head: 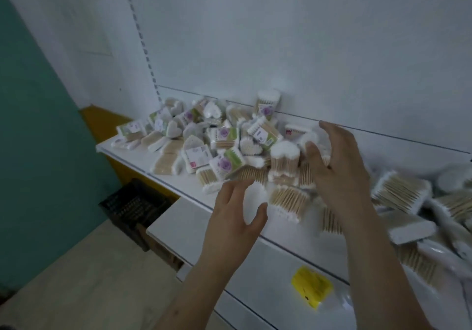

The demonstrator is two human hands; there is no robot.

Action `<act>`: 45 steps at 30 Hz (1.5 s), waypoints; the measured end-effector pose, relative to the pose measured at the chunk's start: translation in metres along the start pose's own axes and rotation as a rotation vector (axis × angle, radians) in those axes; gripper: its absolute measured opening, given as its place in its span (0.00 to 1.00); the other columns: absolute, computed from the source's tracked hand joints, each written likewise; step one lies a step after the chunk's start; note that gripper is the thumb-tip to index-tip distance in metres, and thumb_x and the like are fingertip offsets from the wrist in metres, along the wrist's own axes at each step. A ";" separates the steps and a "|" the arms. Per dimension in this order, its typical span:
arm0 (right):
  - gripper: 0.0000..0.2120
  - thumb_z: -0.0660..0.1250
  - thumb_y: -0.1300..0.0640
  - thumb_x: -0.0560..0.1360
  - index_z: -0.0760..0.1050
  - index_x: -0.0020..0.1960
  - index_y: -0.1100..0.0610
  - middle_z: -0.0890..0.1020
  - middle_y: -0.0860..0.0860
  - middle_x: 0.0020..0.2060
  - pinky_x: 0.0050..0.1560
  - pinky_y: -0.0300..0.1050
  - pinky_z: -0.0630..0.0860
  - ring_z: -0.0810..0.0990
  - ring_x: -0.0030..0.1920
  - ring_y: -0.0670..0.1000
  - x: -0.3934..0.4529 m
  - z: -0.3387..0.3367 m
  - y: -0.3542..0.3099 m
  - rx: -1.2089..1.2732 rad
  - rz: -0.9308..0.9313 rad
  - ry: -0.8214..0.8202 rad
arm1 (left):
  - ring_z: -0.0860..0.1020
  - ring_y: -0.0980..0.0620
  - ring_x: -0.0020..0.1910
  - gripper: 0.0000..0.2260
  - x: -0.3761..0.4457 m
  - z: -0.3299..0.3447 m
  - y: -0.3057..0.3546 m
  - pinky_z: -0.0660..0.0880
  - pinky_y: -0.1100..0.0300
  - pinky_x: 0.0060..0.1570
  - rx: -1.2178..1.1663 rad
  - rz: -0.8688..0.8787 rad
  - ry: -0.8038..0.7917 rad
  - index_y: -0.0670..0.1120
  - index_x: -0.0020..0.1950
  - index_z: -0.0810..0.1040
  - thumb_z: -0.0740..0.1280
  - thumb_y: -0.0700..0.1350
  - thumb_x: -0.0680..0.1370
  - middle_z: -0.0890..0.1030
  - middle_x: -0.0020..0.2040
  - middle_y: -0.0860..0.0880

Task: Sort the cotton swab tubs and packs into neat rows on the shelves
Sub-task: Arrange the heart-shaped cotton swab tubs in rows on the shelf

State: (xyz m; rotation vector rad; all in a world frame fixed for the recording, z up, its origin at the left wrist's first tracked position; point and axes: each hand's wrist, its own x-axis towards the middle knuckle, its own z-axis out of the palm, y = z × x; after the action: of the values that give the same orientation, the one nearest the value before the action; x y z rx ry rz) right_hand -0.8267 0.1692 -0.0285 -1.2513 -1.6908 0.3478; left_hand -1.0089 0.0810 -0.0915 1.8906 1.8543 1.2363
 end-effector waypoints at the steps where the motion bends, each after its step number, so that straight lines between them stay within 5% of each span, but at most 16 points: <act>1: 0.22 0.61 0.52 0.82 0.65 0.75 0.52 0.68 0.50 0.71 0.65 0.38 0.61 0.66 0.70 0.49 0.008 0.001 0.005 -0.016 0.012 -0.006 | 0.71 0.60 0.63 0.20 0.016 0.005 0.000 0.71 0.66 0.58 -0.003 0.028 -0.004 0.55 0.71 0.69 0.67 0.54 0.80 0.68 0.66 0.60; 5: 0.29 0.64 0.62 0.78 0.62 0.76 0.48 0.63 0.50 0.74 0.72 0.50 0.63 0.63 0.73 0.52 0.036 0.010 0.024 -0.115 0.015 -0.111 | 0.70 0.59 0.64 0.21 0.068 0.028 0.002 0.69 0.67 0.62 -0.016 0.160 0.025 0.51 0.70 0.71 0.69 0.48 0.78 0.70 0.66 0.54; 9: 0.33 0.67 0.62 0.75 0.62 0.77 0.48 0.62 0.52 0.76 0.73 0.53 0.64 0.62 0.74 0.55 0.041 0.021 0.040 -0.247 0.025 -0.233 | 0.71 0.52 0.66 0.23 0.096 0.050 -0.003 0.74 0.56 0.61 -0.028 0.219 0.007 0.49 0.71 0.71 0.69 0.50 0.76 0.69 0.67 0.51; 13: 0.28 0.69 0.60 0.74 0.68 0.72 0.50 0.67 0.52 0.70 0.60 0.40 0.67 0.71 0.66 0.54 0.037 0.030 0.047 -0.253 0.039 -0.210 | 0.73 0.51 0.61 0.23 0.108 0.062 -0.006 0.71 0.57 0.60 0.006 0.231 0.003 0.50 0.67 0.72 0.68 0.55 0.75 0.73 0.62 0.51; 17: 0.22 0.72 0.59 0.72 0.71 0.64 0.50 0.69 0.51 0.63 0.50 0.46 0.74 0.75 0.58 0.53 0.041 0.034 0.042 -0.259 0.043 -0.134 | 0.74 0.53 0.55 0.21 0.114 0.065 -0.004 0.69 0.58 0.54 -0.006 0.237 0.022 0.50 0.61 0.72 0.66 0.59 0.74 0.76 0.56 0.53; 21: 0.21 0.73 0.58 0.71 0.68 0.58 0.44 0.67 0.46 0.57 0.45 0.43 0.72 0.73 0.51 0.46 0.036 0.024 0.034 -0.241 0.034 -0.005 | 0.73 0.57 0.55 0.21 0.118 0.060 -0.003 0.72 0.64 0.52 -0.189 0.282 -0.032 0.52 0.64 0.71 0.71 0.54 0.74 0.74 0.58 0.54; 24: 0.23 0.74 0.62 0.69 0.69 0.58 0.48 0.67 0.49 0.58 0.46 0.45 0.76 0.75 0.51 0.49 0.028 0.015 0.026 -0.202 0.091 0.150 | 0.74 0.59 0.57 0.24 0.119 0.051 -0.004 0.74 0.69 0.51 -0.327 0.295 -0.107 0.54 0.68 0.70 0.73 0.47 0.75 0.72 0.61 0.55; 29: 0.26 0.73 0.62 0.70 0.70 0.65 0.52 0.65 0.49 0.59 0.50 0.36 0.75 0.73 0.53 0.47 0.007 -0.003 0.008 -0.229 0.145 0.332 | 0.74 0.61 0.60 0.25 0.118 0.034 -0.005 0.72 0.73 0.53 -0.462 0.321 -0.237 0.59 0.69 0.67 0.71 0.52 0.74 0.72 0.62 0.56; 32: 0.24 0.72 0.60 0.72 0.72 0.66 0.51 0.64 0.48 0.60 0.52 0.40 0.77 0.74 0.57 0.49 -0.008 -0.014 -0.006 -0.218 0.197 0.470 | 0.71 0.65 0.62 0.26 0.113 0.025 -0.004 0.68 0.77 0.54 -0.526 0.345 -0.297 0.57 0.71 0.68 0.72 0.49 0.74 0.72 0.63 0.56; 36: 0.22 0.72 0.59 0.72 0.72 0.63 0.49 0.66 0.47 0.60 0.50 0.35 0.77 0.75 0.58 0.49 -0.031 -0.033 -0.028 -0.239 0.255 0.632 | 0.70 0.63 0.67 0.26 0.095 0.018 0.003 0.69 0.73 0.59 -0.617 0.397 -0.391 0.57 0.71 0.69 0.71 0.49 0.74 0.71 0.65 0.60; 45: 0.19 0.71 0.55 0.75 0.71 0.64 0.48 0.73 0.47 0.61 0.49 0.44 0.82 0.79 0.58 0.48 -0.118 -0.089 -0.080 -0.317 0.346 0.907 | 0.72 0.56 0.64 0.26 0.027 0.019 0.053 0.70 0.71 0.56 -0.824 0.523 -0.711 0.52 0.68 0.70 0.71 0.41 0.72 0.71 0.62 0.58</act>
State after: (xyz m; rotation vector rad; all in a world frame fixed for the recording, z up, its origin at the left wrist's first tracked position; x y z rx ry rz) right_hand -0.7990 0.0074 0.0089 -1.6050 -0.7635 -0.2836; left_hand -0.9617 0.1032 -0.0566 1.9380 0.3996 0.9965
